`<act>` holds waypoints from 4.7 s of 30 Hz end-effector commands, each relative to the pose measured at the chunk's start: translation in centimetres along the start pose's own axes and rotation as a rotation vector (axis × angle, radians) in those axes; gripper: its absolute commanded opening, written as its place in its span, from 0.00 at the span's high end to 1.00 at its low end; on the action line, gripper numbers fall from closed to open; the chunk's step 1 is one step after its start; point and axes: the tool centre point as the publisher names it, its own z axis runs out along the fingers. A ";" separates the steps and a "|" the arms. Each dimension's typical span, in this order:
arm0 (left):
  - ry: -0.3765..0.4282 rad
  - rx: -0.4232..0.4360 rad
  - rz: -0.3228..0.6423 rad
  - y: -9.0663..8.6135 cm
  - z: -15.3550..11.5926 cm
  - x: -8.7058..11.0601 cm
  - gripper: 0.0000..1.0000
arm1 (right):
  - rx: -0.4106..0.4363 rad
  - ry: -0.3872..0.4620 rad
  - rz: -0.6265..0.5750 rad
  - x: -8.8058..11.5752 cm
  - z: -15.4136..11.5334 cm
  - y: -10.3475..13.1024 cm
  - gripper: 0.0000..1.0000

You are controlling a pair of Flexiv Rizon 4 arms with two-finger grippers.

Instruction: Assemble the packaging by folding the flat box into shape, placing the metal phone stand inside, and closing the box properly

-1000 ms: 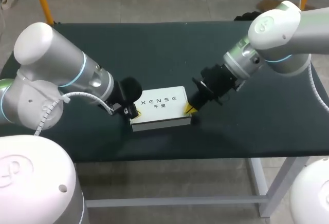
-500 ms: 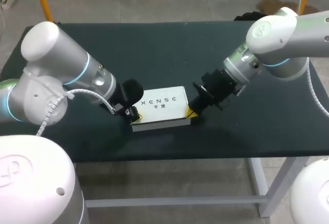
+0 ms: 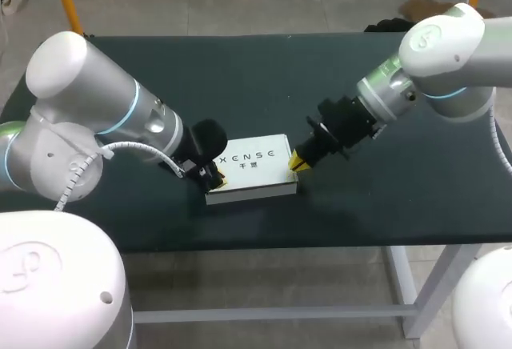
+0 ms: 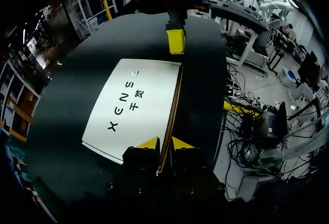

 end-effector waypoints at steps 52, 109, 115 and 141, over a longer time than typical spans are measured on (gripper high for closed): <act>-0.221 -0.308 -0.815 -3.1 1.2 10.6 0.00 | -0.480 -0.038 -1.022 -5.3 -12.5 -0.1 0.00; -0.306 -0.380 -1.141 -3.3 8.1 2.3 0.00 | -0.752 -0.302 -1.195 -7.2 -16.9 3.6 0.00; -0.346 -0.372 -1.167 -3.5 8.5 0.9 0.00 | -0.752 -0.302 -1.195 -7.2 -16.9 3.6 0.00; -0.395 -0.352 -1.249 -6.5 10.5 -10.2 0.00 | -0.752 -0.302 -1.195 -7.2 -16.9 3.6 0.00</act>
